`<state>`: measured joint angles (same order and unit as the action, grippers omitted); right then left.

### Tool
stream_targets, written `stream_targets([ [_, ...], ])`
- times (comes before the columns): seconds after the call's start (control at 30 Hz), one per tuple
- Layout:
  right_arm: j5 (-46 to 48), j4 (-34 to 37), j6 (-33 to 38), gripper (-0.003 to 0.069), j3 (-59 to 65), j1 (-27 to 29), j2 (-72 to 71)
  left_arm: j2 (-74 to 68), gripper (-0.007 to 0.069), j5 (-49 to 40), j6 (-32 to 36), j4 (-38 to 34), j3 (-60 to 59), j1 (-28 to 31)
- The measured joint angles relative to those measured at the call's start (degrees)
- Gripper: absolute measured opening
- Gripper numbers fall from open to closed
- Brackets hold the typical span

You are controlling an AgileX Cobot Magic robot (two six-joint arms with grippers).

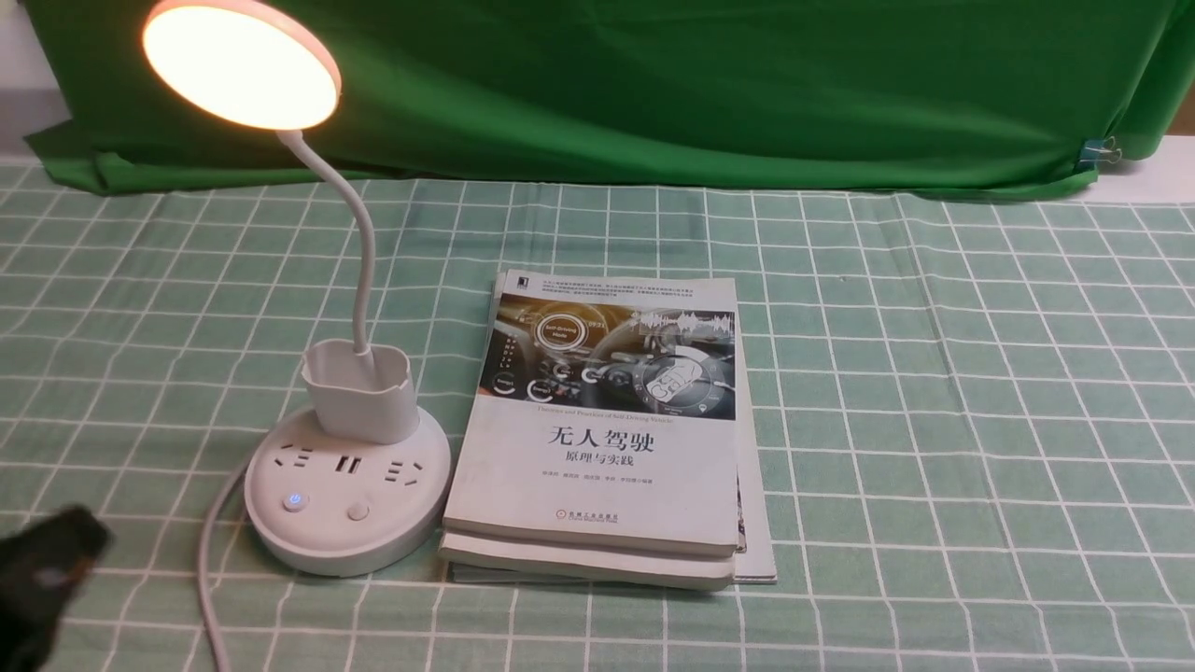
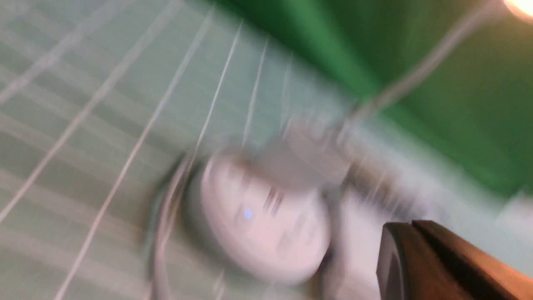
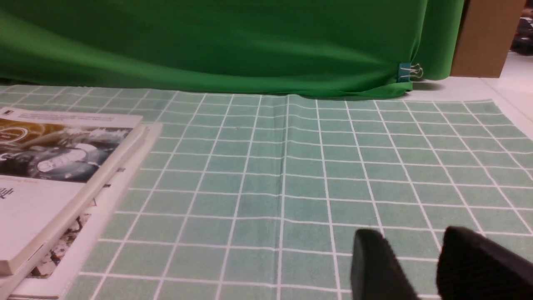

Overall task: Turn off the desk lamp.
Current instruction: Use the left arm to press the button switch on the lamp holder

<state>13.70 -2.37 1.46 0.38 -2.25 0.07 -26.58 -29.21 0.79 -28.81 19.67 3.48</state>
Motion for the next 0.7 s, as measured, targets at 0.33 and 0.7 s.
stream_targets([
  [0.33, 0.00, 0.00, 0.00, 0.0242, 0.00, 0.00, 0.00, -32.21, 0.0003, -22.67, 8.96, 12.01, 19.31, -0.07],
  [0.7, 0.00, 0.00, 0.00, 0.0242, 0.00, 0.00, 0.00, -50.50, 0.0003, -26.40, 3.95, 17.59, 32.14, -15.45],
])
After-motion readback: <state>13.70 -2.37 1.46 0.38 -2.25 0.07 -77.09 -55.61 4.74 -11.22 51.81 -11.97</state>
